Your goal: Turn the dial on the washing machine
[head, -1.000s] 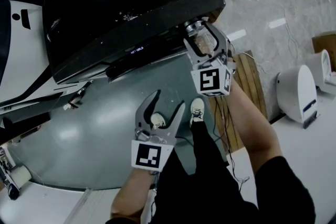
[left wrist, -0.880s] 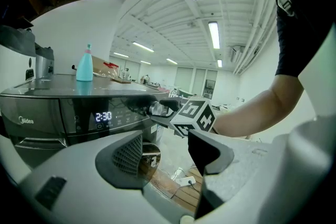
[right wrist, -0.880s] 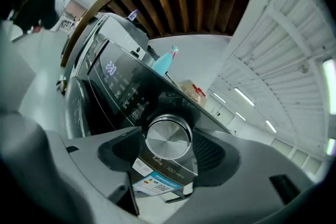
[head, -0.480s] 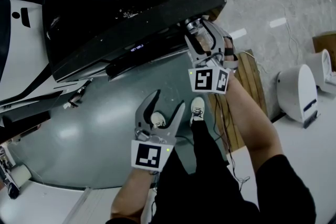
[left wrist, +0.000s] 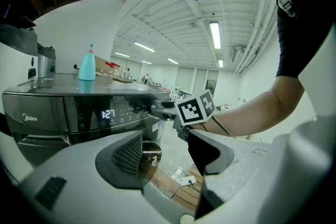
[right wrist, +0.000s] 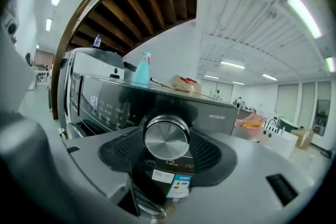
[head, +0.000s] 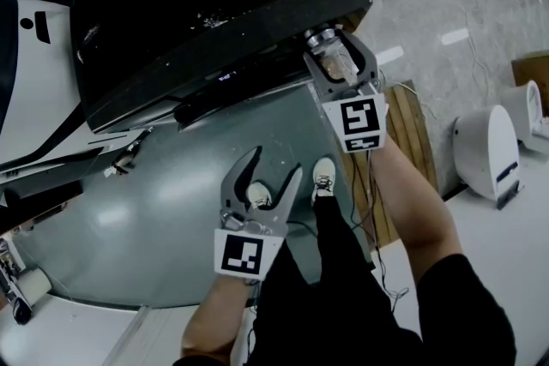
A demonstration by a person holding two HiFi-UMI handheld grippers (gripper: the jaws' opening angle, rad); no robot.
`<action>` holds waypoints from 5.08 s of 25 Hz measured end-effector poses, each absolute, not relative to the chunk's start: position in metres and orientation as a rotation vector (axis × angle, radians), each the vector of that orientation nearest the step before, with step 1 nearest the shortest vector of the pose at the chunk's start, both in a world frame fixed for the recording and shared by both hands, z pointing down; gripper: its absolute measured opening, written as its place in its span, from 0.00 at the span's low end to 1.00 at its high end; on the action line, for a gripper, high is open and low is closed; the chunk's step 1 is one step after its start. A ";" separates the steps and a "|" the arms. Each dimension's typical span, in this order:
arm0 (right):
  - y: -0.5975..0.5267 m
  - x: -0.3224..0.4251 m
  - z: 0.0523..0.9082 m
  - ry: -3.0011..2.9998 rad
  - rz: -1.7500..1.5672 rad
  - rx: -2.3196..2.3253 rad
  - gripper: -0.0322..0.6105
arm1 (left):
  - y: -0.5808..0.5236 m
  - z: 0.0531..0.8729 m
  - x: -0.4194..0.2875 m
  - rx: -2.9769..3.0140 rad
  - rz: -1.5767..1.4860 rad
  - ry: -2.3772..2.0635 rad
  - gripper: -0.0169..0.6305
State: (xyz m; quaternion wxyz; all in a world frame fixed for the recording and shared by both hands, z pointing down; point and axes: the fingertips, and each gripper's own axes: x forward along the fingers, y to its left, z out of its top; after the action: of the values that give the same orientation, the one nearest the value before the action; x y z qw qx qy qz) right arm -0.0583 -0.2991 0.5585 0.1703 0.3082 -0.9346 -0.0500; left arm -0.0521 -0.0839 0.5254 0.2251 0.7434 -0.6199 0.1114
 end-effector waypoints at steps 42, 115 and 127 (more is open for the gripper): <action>-0.123 -0.049 0.400 -2.738 0.040 0.926 0.05 | 0.008 0.387 -0.093 2.330 0.246 -1.626 0.41; 0.178 0.138 0.309 -2.872 0.164 0.639 0.05 | 0.236 0.321 0.088 2.309 0.154 -1.795 0.03; 0.167 0.122 0.316 -2.868 0.198 0.631 0.05 | 0.225 0.321 0.069 2.293 0.146 -1.824 0.03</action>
State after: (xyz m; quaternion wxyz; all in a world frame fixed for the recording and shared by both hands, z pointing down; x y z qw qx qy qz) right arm 0.1224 0.1672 0.3162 0.0989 0.2133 -0.9697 0.0669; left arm 0.0693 0.2246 0.3205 0.1040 0.7774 -0.6184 0.0496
